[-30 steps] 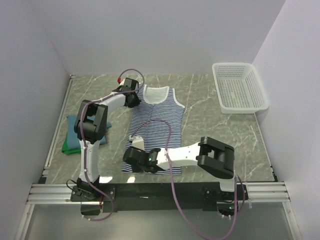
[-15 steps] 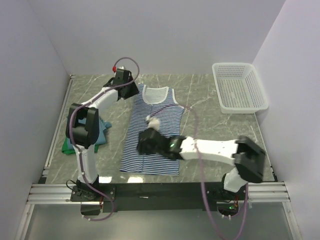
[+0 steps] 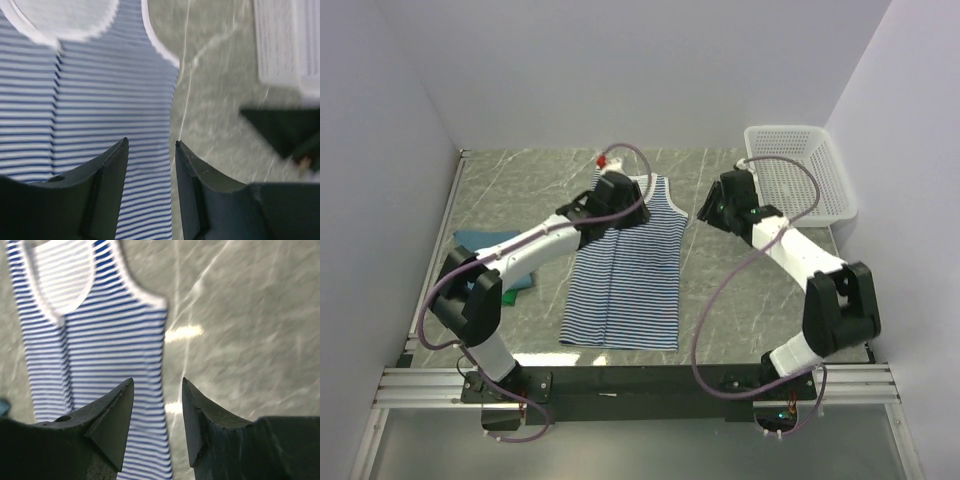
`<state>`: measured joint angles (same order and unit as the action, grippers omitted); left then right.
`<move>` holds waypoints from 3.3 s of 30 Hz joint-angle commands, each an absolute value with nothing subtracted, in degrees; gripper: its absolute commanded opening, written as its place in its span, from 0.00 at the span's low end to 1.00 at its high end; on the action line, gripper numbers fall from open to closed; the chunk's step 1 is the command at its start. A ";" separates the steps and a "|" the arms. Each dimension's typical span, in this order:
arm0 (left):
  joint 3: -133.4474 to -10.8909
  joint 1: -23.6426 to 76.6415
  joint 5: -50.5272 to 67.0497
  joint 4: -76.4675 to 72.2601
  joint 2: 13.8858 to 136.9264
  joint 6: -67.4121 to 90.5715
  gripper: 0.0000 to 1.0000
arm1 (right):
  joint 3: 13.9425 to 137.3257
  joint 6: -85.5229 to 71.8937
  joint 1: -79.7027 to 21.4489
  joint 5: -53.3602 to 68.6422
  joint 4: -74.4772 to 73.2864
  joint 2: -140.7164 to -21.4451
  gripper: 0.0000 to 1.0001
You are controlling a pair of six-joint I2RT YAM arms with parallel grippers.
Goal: Fold and stack the tank tops
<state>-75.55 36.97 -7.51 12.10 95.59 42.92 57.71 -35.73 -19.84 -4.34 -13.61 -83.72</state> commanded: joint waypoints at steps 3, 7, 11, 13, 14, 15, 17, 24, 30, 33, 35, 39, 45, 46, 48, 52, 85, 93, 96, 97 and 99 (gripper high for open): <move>-70.67 44.46 -10.63 9.32 93.60 46.40 0.47 | 68.28 -28.40 -13.81 1.05 -16.52 -94.89 0.50; -70.23 50.96 -12.39 9.23 96.23 47.72 0.45 | 75.65 -27.51 -10.99 1.05 -19.77 -101.15 0.50; -67.86 54.84 -12.92 7.83 97.82 49.74 0.45 | 78.66 -27.16 -10.02 2.45 -20.57 -104.67 0.50; -66.27 57.11 -13.44 7.82 98.70 51.41 0.44 | 78.23 -27.51 -10.28 4.13 -19.69 -105.82 0.49; -65.66 58.00 -13.88 7.65 98.79 51.85 0.43 | 77.87 -27.51 -10.54 4.48 -18.99 -106.17 0.49; -64.18 58.88 -14.84 7.47 98.79 52.90 0.44 | 77.61 -27.42 -10.89 4.40 -18.55 -106.69 0.49; -62.41 60.73 -14.42 5.81 98.62 54.39 0.43 | 78.48 -27.51 -11.95 4.04 -18.46 -108.44 0.49; -56.17 65.39 -14.41 3.08 97.30 57.83 0.44 | 82.17 -28.30 -14.76 2.47 -18.89 -113.89 0.49; -53.44 69.60 -15.29 2.29 96.24 60.11 0.45 | 84.72 -29.00 -16.35 0.09 -19.60 -117.77 0.49; -52.39 71.54 -15.64 1.67 95.98 61.17 0.45 | 86.13 -29.53 -16.61 -1.67 -19.86 -119.35 0.48; -51.95 72.07 -15.64 1.15 96.06 61.09 0.45 | 86.39 -29.71 -16.61 -2.02 -19.78 -119.97 0.47; -52.29 73.82 -16.43 1.49 96.77 60.91 0.45 | 86.75 -30.15 -16.61 -2.64 -19.51 -120.85 0.34; -53.26 74.36 -18.37 4.04 98.17 60.91 0.45 | 86.14 -29.97 -16.96 -2.46 -18.64 -121.81 0.18; -53.26 74.70 -18.72 4.13 98.17 60.91 0.44 | 85.87 -29.97 -16.96 -2.37 -18.55 -121.82 0.14; -52.82 74.97 -18.81 4.13 98.09 61.08 0.43 | 85.61 -30.15 -16.96 -2.37 -18.37 -122.17 0.08; -53.00 75.76 -18.81 4.83 98.26 61.00 0.34 | 84.64 -30.50 -16.96 -2.55 -17.84 -121.91 0.00; -59.23 84.64 -22.41 17.65 97.55 59.06 0.39 | 74.18 -30.76 -15.12 -7.56 -18.28 -109.16 0.00; -61.43 86.74 -28.19 21.88 101.34 61.26 0.34 | 73.83 -31.03 -15.03 -6.77 -17.58 -109.42 0.00; -62.49 87.80 -30.32 23.64 101.95 61.88 0.34 | 73.57 -31.11 -15.03 -6.77 -17.32 -109.60 0.00; -63.19 88.15 -31.19 23.73 102.04 61.53 0.34 | 73.48 -31.11 -15.03 -6.77 -17.31 -109.69 0.00; -64.24 88.86 -32.25 24.51 102.22 61.70 0.34 | 73.39 -31.11 -15.03 -6.68 -17.23 -109.69 0.00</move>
